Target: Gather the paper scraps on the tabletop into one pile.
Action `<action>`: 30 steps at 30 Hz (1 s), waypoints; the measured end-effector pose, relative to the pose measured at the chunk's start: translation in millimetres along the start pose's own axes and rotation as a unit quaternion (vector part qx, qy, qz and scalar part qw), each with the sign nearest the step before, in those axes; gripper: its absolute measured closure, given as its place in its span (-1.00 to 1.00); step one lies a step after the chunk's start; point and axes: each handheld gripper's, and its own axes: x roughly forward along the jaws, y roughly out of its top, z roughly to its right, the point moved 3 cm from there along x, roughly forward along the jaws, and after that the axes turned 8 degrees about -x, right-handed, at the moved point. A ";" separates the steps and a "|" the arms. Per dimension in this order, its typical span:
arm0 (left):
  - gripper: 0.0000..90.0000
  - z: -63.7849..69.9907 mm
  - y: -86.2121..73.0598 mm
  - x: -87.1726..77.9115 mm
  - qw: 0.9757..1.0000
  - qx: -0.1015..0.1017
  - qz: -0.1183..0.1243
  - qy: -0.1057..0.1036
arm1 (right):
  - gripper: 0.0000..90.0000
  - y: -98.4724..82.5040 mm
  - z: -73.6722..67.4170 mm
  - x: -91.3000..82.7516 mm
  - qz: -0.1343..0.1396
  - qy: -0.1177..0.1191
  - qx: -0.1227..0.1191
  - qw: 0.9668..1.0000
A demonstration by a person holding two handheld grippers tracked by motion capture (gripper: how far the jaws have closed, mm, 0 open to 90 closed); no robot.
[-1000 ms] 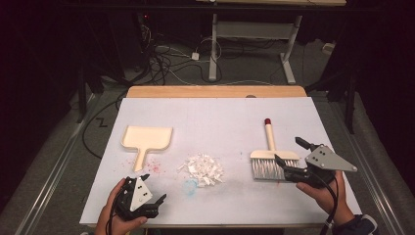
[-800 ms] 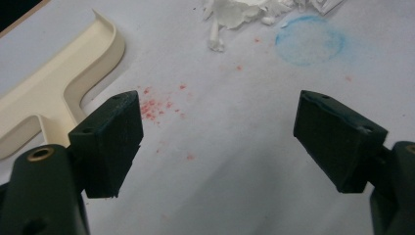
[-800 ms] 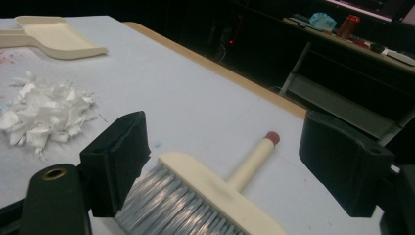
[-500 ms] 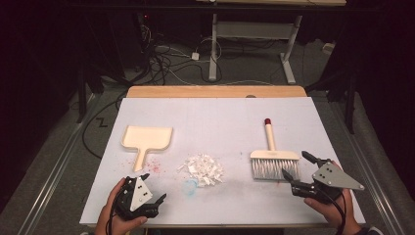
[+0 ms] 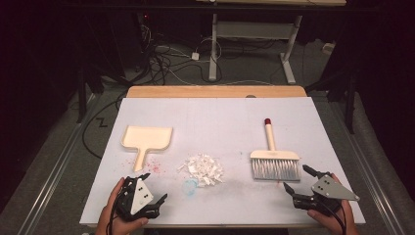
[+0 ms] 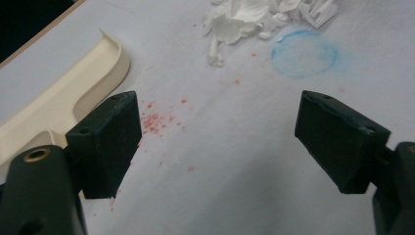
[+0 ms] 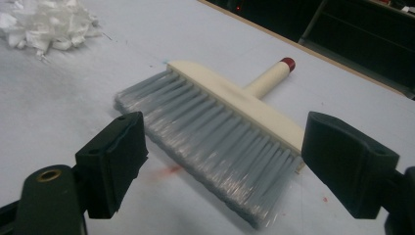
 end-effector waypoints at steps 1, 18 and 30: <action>-0.63 -0.2 0.2 -0.1 1.000 -0.001 0.000 0.001 | -0.62 1.1 -1.6 -1.2 0.000 -0.001 -0.001 1.000; -0.63 -0.3 0.1 3.1 1.000 0.004 -0.005 -0.003 | -0.63 8.5 -4.5 -5.7 0.008 -0.012 -0.015 1.000; -0.63 -0.7 0.6 4.5 1.000 0.004 -0.007 -0.003 | -0.63 10.1 -5.1 -6.0 0.010 -0.015 -0.015 1.000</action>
